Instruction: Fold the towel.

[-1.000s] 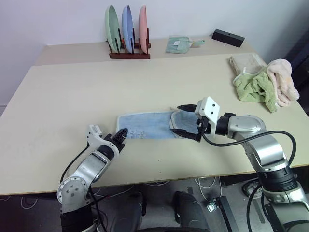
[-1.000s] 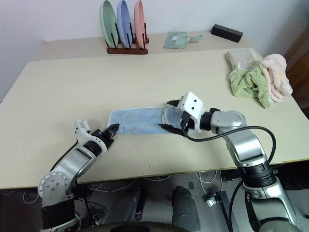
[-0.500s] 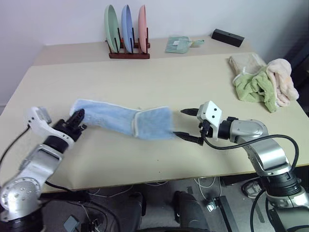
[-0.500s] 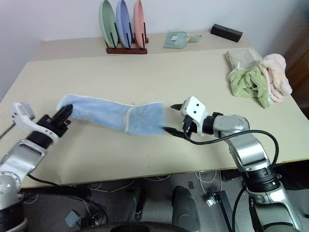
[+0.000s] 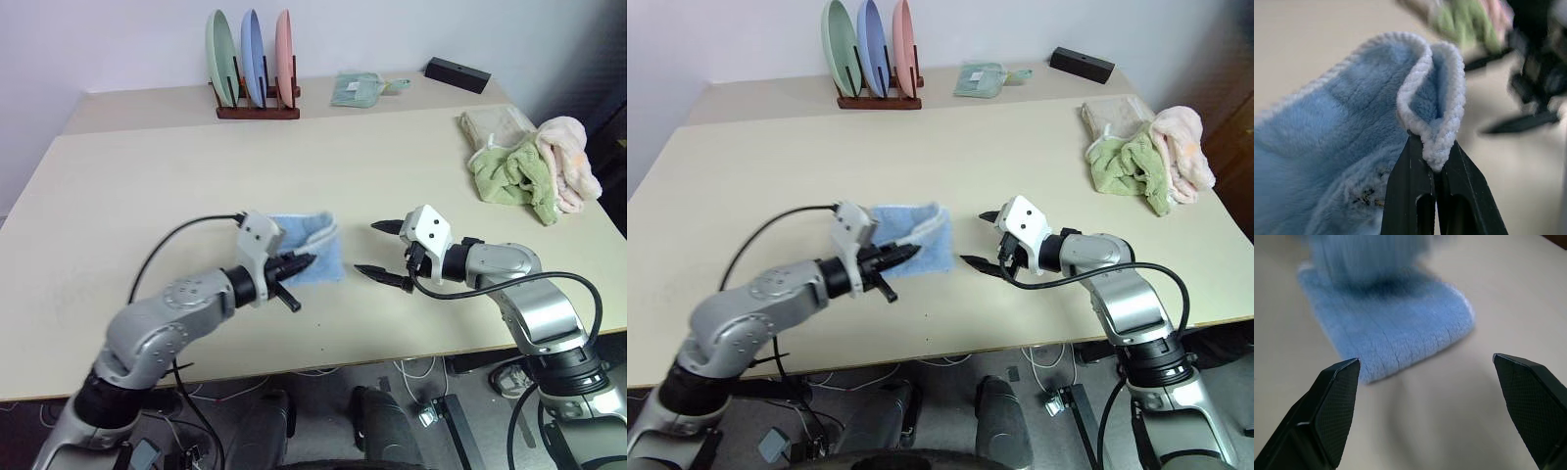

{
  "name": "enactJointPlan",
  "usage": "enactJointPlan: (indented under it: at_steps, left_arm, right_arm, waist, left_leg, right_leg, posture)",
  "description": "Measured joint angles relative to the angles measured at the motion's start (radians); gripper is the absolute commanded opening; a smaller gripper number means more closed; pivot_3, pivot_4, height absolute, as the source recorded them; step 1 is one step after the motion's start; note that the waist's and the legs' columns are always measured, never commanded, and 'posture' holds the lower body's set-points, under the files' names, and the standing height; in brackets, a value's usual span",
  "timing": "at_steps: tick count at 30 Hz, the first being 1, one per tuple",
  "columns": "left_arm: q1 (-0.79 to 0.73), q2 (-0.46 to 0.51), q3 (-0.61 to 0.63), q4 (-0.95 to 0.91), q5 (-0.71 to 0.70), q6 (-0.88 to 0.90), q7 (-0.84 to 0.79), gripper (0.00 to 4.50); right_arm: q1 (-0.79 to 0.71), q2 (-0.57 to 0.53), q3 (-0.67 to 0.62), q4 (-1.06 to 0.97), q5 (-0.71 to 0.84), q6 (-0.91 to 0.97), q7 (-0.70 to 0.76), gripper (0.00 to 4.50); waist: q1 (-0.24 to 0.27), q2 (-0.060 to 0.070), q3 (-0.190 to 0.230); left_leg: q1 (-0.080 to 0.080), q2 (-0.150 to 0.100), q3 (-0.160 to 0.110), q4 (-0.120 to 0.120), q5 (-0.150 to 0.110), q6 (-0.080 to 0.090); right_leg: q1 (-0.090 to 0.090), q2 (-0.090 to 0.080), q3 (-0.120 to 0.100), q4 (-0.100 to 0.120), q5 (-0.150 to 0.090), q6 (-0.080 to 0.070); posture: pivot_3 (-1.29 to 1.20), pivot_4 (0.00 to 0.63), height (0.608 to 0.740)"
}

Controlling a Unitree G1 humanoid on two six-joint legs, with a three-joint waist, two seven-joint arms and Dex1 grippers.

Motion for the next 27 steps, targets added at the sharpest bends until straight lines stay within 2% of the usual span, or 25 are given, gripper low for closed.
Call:
enactJointPlan:
  at_steps: [5,8,12,13,14,16,17,19,21,24,27]
  left_arm:
    - [-0.043,-0.082,-0.032,0.083,0.077,0.039,-0.009,0.07]
    - [-0.045,-0.11,-0.03,0.089,0.095,0.053,-0.025,0.88]
    - [0.003,-0.105,0.039,0.035,0.044,0.078,-0.067,2.77]
    - [0.017,-0.1,0.068,0.011,0.02,0.086,-0.078,3.12]
    - [0.03,-0.094,0.096,-0.009,-0.003,0.093,-0.09,3.12]
    - [0.073,-0.061,0.177,-0.053,-0.06,0.094,-0.128,3.19]
    - [0.103,-0.028,0.231,-0.07,-0.085,0.094,-0.151,3.19]
    - [0.171,0.04,0.376,-0.077,-0.133,0.09,-0.192,3.19]
    - [0.185,0.057,0.477,-0.072,-0.15,0.074,-0.192,2.68]
    - [0.162,0.067,0.542,-0.041,-0.137,0.053,-0.156,1.46]
    - [0.104,0.035,0.527,0.005,-0.086,0.047,-0.094,1.45]
  right_arm:
    - [0.008,0.0,-0.001,-0.001,-0.002,0.0,-0.015,4.45]
    - [0.014,0.0,-0.001,-0.001,-0.004,0.0,-0.023,4.45]
    - [0.016,0.0,-0.001,-0.001,-0.011,-0.003,-0.029,4.45]
    - [0.016,0.0,-0.001,-0.001,-0.011,-0.003,-0.03,4.45]
    - [0.016,0.0,-0.001,-0.001,-0.011,-0.004,-0.03,4.45]
    - [0.014,0.0,-0.001,0.0,-0.012,-0.007,-0.03,3.92]
    - [0.013,-0.002,-0.006,0.002,-0.011,-0.007,-0.031,3.61]
    - [0.005,-0.003,-0.029,0.015,-0.007,0.001,-0.037,2.64]
    - [-0.001,-0.008,-0.051,0.023,0.0,0.01,-0.037,1.66]
    - [-0.06,0.005,-0.053,0.019,0.03,0.026,-0.033,0.12]
    - [-0.131,0.062,-0.06,0.0,0.083,0.075,-0.045,0.05]
  waist:
    - [0.003,0.0,0.0]
    - [0.003,0.0,0.0]
    - [-0.003,0.0,0.0]
    - [-0.002,0.0,0.0]
    - [-0.001,0.0,0.0]
    - [-0.003,0.0,0.0]
    - [-0.005,0.0,0.0]
    - [-0.006,0.0,0.001]
    - [0.0,0.0,0.001]
    - [0.005,0.0,0.001]
    - [0.004,0.0,0.001]
  left_leg:
    - [0.0,0.0,-0.001,0.0,0.0,0.0]
    - [0.0,0.0,-0.001,0.0,0.0,0.0]
    - [0.0,0.0,-0.001,0.0,0.0,0.0]
    - [0.0,0.0,-0.001,0.0,0.0,0.0]
    - [0.0,0.0,-0.001,0.0,0.0,0.0]
    - [0.0,0.0,-0.001,0.0,0.0,0.0]
    - [0.0,0.001,-0.001,0.0,0.0,0.0]
    - [0.0,0.001,-0.001,-0.001,0.0,0.0]
    - [0.0,0.001,-0.001,0.0,0.0,0.0]
    - [0.0,0.0,-0.001,0.001,0.0,0.0]
    - [0.0,0.0,-0.001,0.001,0.0,0.0]
  right_leg:
    - [0.0,0.0,0.0,0.0,0.001,0.003]
    - [0.0,0.0,0.0,0.0,0.001,0.003]
    - [-0.001,0.0,0.0,0.001,0.002,0.003]
    - [-0.001,0.0,0.0,0.001,0.002,0.003]
    - [-0.001,0.0,0.0,0.001,0.001,0.003]
    - [-0.001,0.0,0.0,0.001,0.001,0.002]
    - [-0.001,0.0,0.0,0.001,0.0,0.001]
    - [-0.002,0.0,0.0,0.001,0.0,0.0]
    - [-0.001,0.0,0.0,0.001,0.0,0.0]
    - [0.0,-0.001,0.0,0.0,0.0,0.0]
    - [0.0,0.0,-0.001,0.001,0.002,0.003]
  posture:
    - [0.0,0.15,0.74]
    - [0.0,0.15,0.74]
    - [0.0,0.15,0.74]
    - [0.0,0.15,0.74]
    - [0.0,0.15,0.74]
    - [0.0,0.15,0.74]
    - [0.0,0.15,0.74]
    - [0.0,0.15,0.74]
    - [0.0,0.15,0.74]
    - [0.0,0.15,0.74]
    - [0.0,0.15,0.74]
